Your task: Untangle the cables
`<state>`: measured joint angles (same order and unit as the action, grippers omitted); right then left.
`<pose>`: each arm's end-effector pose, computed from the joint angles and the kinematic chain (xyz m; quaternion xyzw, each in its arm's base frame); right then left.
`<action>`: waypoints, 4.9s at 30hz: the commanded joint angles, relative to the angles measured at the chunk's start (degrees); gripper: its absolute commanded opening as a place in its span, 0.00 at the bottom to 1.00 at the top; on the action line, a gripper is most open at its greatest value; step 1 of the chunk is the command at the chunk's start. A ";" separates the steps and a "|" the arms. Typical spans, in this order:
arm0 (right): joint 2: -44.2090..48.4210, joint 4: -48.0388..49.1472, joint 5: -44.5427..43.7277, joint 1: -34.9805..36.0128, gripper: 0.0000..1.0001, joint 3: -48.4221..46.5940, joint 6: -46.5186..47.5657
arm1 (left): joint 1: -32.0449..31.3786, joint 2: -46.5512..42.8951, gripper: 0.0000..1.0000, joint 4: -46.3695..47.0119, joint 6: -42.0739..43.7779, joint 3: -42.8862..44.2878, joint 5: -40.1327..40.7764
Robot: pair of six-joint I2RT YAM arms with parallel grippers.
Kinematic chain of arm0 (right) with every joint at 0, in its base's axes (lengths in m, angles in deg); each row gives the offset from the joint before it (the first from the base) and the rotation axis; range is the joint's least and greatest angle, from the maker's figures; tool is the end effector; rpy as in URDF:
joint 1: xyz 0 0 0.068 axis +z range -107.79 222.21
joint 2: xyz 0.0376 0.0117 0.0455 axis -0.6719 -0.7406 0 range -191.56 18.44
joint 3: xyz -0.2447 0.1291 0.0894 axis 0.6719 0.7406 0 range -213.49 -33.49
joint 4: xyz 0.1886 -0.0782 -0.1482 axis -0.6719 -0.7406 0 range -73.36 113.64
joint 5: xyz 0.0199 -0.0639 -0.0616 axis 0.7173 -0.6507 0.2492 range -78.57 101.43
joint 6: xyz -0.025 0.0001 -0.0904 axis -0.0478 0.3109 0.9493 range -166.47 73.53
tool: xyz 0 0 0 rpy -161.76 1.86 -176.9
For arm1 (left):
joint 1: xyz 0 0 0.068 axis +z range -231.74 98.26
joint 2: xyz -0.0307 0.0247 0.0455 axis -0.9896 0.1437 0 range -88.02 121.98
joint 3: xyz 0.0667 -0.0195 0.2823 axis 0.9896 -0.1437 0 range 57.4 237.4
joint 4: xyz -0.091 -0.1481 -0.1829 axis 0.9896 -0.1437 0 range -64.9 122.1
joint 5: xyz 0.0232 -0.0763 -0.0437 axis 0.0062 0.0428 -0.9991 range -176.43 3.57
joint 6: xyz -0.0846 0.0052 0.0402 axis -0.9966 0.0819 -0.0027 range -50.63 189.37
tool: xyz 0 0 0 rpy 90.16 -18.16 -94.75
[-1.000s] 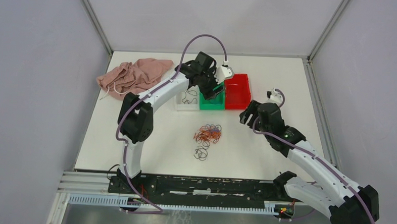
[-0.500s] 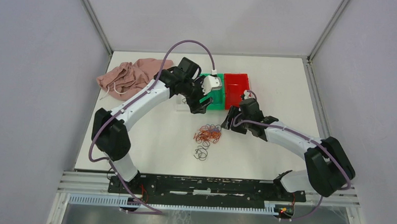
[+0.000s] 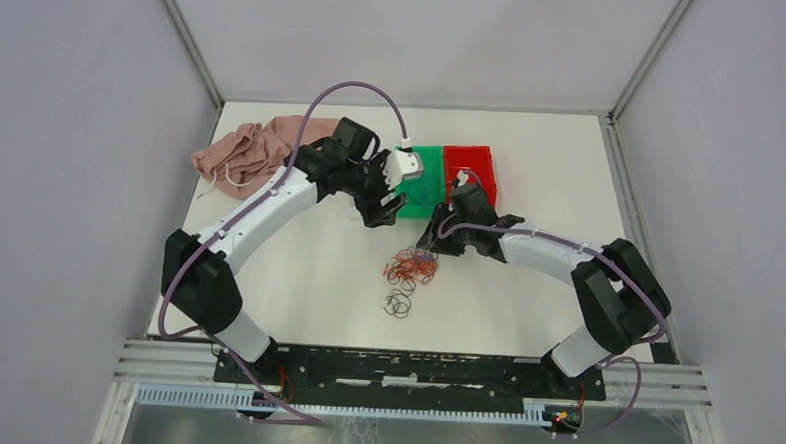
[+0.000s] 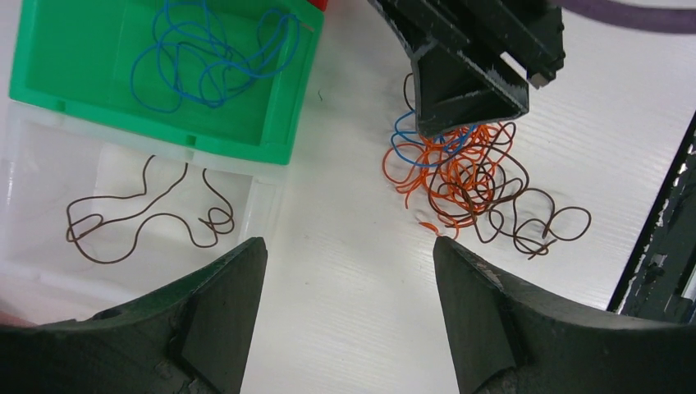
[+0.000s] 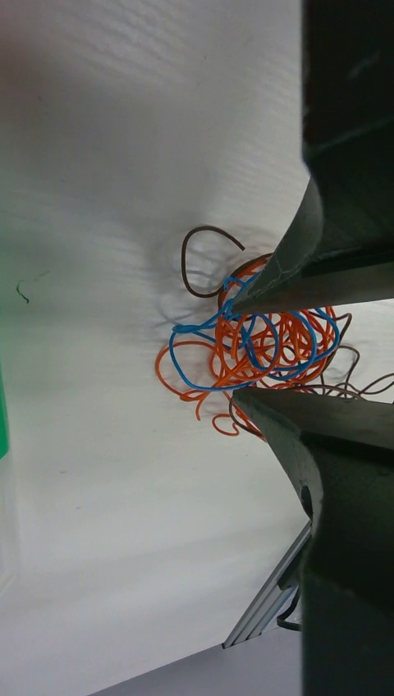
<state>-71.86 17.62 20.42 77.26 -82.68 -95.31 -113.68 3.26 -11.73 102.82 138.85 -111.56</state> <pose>0.2751 0.2091 0.1710 0.0830 0.9247 0.2978 0.2222 0.2845 -0.2198 0.2936 0.5580 0.7438 -0.2026 0.3071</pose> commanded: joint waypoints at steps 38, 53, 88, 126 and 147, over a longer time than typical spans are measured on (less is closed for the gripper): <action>-0.92 -10.49 -8.76 2.84 0.38 -6.75 -4.17 | -0.03 -7.18 0.81 5.20 -2.72 -2.75 0.59; 10.00 1.40 0.04 2.89 0.00 -5.19 1.68 | -0.03 -8.88 0.81 2.88 -1.53 -2.61 -0.63; 22.71 19.33 18.29 5.52 0.00 -2.64 -1.49 | -0.58 -16.27 0.36 8.51 -12.93 -9.44 -8.74; 19.50 15.77 15.62 9.57 0.82 -5.52 5.03 | -5.12 -27.74 0.03 5.51 -0.82 -3.08 -18.04; 26.98 15.04 12.47 10.92 0.82 0.88 4.72 | -6.35 -29.51 0.03 8.08 1.48 -4.16 -16.52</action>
<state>-49.83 32.59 34.80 87.86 -82.68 -92.16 -119.74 -24.47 -6.68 101.07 133.62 -128.45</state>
